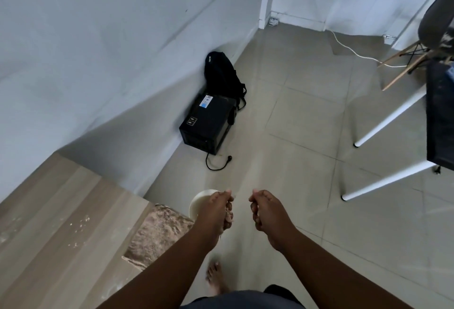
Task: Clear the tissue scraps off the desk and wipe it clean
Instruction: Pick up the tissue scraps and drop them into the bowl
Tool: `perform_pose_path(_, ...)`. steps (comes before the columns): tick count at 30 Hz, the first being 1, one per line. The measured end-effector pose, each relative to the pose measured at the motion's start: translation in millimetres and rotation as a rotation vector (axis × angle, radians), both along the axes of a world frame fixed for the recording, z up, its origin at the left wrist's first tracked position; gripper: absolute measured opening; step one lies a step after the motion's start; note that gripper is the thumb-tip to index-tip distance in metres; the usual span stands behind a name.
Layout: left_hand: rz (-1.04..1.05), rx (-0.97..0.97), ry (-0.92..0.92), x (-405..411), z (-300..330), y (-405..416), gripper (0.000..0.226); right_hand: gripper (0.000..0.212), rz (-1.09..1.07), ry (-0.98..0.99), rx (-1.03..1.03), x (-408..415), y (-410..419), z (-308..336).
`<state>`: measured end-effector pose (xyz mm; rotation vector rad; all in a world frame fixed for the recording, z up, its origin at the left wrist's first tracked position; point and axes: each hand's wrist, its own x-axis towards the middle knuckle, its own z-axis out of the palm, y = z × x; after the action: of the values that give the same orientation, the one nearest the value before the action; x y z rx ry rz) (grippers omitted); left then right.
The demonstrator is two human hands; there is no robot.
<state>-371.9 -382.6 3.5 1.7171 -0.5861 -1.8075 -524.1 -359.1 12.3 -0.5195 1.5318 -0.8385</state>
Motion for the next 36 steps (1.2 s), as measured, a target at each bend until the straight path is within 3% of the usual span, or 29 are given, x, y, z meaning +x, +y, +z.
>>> perform_pose_path(4,0.108,0.119,0.036,-7,1,-12,0.021,0.025,0.027,-0.022,0.054,-5,-25,-2)
perform_pose_path(7,0.191,0.227,0.066,-11,0,-19,0.03,0.015,0.038,-0.099,0.155,-7,-50,-7)
perform_pose_path(10,0.296,0.23,0.081,-14,4,-26,0.029,0.016,0.092,-0.175,0.207,-7,-75,-12)
perform_pose_path(15,0.483,0.15,0.013,-19,-4,-37,0.025,0.023,0.272,-0.126,0.201,-10,-115,-22)
perform_pose_path(23,0.454,0.159,-0.148,-34,-22,-66,0.022,0.029,0.435,-0.112,0.18,-23,-157,-49)
perform_pose_path(26,0.439,0.159,-0.127,-31,-36,-71,0.047,0.032,0.44,-0.122,0.215,-20,-165,-65)
perform_pose_path(28,0.434,0.152,-0.115,-30,-55,-70,0.051,0.036,0.424,-0.107,0.256,-18,-168,-79)
perform_pose_path(36,0.525,0.108,0.079,-21,-138,-72,0.021,0.042,0.35,-0.08,0.339,-9,-182,-158)
